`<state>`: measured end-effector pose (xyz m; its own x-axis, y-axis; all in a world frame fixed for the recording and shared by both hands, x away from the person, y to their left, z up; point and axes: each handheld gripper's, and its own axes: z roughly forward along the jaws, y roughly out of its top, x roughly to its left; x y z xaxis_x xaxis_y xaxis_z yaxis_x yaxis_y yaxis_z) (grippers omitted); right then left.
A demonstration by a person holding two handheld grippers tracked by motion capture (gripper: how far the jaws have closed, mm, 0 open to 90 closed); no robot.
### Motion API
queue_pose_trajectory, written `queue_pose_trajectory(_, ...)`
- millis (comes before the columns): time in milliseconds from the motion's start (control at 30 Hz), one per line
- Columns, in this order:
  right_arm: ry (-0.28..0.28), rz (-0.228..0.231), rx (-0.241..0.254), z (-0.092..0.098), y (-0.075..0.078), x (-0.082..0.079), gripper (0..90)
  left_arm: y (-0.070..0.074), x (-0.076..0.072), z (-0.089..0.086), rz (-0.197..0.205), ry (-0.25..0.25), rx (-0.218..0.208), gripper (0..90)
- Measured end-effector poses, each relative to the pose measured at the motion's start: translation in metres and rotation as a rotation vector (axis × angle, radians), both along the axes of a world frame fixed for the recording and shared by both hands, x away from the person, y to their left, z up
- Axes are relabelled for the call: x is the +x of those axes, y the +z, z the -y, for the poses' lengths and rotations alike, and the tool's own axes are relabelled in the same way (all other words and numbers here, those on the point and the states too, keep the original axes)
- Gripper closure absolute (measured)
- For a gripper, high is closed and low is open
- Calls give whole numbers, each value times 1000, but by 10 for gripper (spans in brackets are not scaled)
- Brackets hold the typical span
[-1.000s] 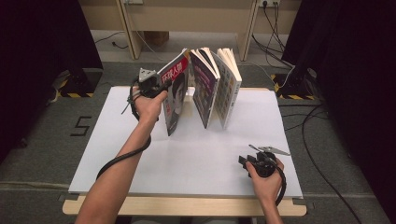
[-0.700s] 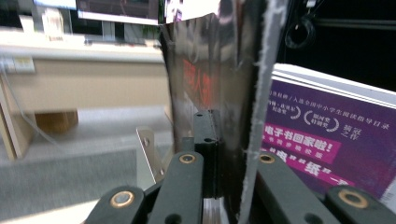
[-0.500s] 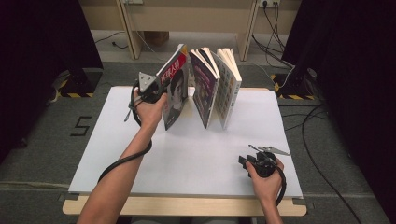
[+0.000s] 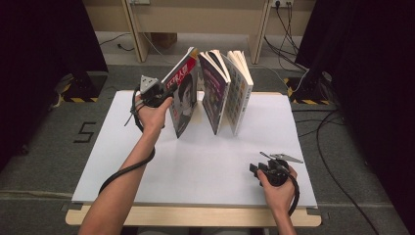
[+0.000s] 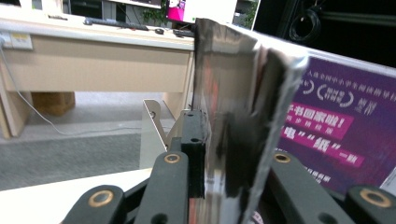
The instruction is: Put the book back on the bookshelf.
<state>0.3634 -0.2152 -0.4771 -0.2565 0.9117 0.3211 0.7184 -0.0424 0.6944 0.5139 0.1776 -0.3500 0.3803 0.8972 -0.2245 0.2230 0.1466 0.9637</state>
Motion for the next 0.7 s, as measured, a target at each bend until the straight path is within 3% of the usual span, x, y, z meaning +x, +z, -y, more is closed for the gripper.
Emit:
queue_pose_trajectory(233,-3,-4,-2,2,0,0,569,5,9,-4,-70,-21,-26,749)
queue_pose_trajectory(400,3,-7,-2,2,-1,1,567,6,10,-5,-104,-20,0,800)
queue_pose_trajectory(433,5,-12,-5,2,-1,1,564,6,9,-4,-123,-25,26,817)
queue_pose_trajectory(700,5,-19,-5,2,-2,2,561,9,8,-1,-136,-7,53,860)
